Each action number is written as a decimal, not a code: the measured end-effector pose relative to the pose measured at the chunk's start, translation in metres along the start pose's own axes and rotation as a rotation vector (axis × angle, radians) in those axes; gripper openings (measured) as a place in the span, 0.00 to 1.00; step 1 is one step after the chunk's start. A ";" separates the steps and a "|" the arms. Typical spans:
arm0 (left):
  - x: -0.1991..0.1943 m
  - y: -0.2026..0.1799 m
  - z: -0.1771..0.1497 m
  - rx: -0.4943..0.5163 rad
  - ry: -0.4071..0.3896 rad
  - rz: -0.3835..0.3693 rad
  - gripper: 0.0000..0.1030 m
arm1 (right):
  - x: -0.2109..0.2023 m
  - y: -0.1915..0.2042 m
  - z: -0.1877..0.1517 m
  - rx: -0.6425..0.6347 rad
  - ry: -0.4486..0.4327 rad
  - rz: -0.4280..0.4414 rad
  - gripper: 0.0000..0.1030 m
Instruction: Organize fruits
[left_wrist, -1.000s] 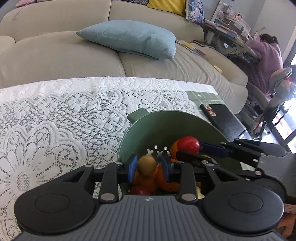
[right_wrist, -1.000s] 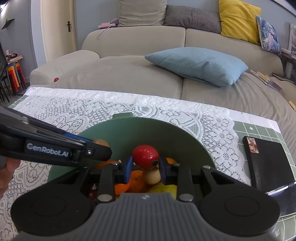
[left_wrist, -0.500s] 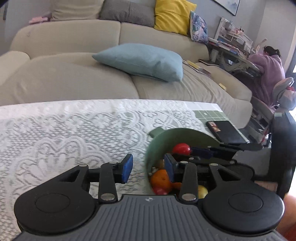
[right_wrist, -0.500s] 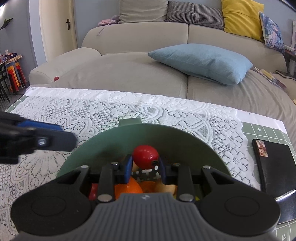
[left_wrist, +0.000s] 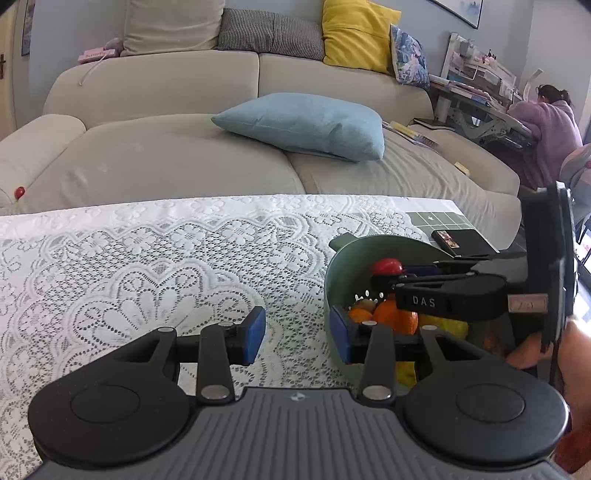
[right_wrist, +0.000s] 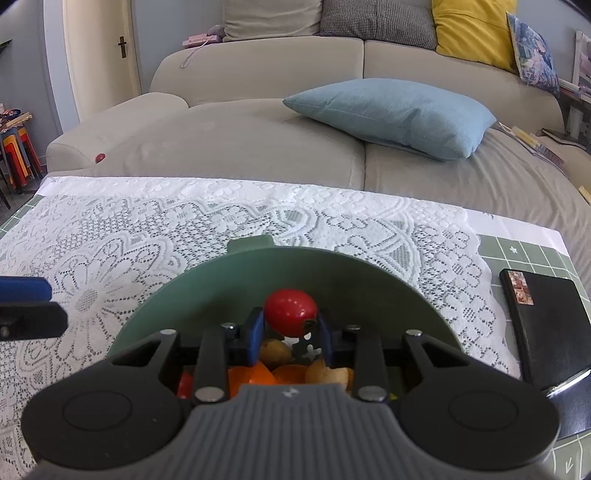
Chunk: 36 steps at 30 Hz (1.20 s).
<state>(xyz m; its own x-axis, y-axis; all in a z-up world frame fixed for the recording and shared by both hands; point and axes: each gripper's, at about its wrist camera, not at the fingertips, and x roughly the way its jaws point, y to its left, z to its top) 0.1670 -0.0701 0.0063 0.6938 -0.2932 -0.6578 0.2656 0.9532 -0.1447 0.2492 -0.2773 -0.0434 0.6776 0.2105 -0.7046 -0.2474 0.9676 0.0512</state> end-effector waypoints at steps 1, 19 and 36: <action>-0.003 0.000 -0.001 0.001 -0.004 0.002 0.47 | -0.002 0.000 0.000 0.002 -0.005 -0.001 0.34; -0.099 -0.002 -0.026 0.049 -0.267 0.136 0.69 | -0.125 0.055 -0.005 -0.003 -0.298 0.006 0.81; -0.140 -0.029 -0.089 0.137 -0.462 0.424 1.00 | -0.221 0.119 -0.097 -0.030 -0.456 -0.019 0.96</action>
<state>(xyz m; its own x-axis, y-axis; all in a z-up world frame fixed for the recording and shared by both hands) 0.0021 -0.0495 0.0368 0.9663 0.0762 -0.2460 -0.0332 0.9841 0.1743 0.0032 -0.2224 0.0498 0.9162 0.2393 -0.3213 -0.2475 0.9688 0.0158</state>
